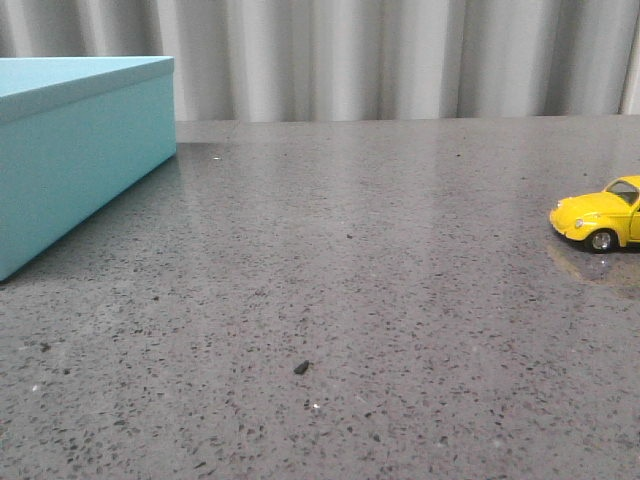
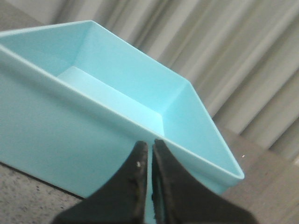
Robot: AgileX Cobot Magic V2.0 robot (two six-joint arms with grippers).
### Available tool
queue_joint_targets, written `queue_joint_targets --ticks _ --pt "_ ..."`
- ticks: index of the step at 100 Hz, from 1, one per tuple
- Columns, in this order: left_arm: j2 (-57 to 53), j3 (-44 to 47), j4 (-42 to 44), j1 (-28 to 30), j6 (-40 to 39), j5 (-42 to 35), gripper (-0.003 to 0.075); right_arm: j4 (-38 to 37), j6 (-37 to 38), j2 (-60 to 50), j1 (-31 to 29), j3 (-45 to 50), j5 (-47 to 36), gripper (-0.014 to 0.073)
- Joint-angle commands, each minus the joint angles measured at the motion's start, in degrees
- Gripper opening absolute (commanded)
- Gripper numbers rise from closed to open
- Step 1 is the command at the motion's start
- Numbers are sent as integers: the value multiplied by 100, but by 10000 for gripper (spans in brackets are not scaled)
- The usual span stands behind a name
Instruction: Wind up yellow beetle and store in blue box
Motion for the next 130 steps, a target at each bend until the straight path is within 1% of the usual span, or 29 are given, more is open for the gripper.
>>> queue_joint_targets --ticks 1,5,16,24,33,47,56,73,87,104,130 --pt "296 -477 340 -51 336 6 -21 -773 -55 665 -33 -937 563 -52" --pt "394 -545 340 -137 409 -8 -21 -1069 -55 967 -33 -1298 1024 -52" --pt "649 -630 369 -405 712 -21 -21 -1727 -55 1721 -33 -2146 1848 -52" --pt "797 -630 369 -581 953 -21 -21 -1985 -80 2272 -21 -2725 2365 -52" --pt "932 -630 369 -722 953 -47 -21 -2024 -99 2948 -21 -3389 3157 -52" --pt "999 -619 381 -776 953 -138 -21 -1999 -288 4017 17 -4316 4673 -52" --pt "999 -619 392 -776 953 -138 -21 -1999 -302 4597 182 -4776 5232 -52" --pt "999 -561 392 -776 953 -124 -21 -1907 -302 5422 742 -5433 5472 -52" --pt "999 -557 392 -776 953 -124 -21 -1852 -302 6013 1112 -5809 5482 -52" --pt "999 -557 392 -776 953 -124 -21 -1079 -601 6506 1141 -5919 5232 -52" --pt "999 -557 392 -776 953 -124 -21 -1065 -601 6838 1133 -5919 4865 -52"
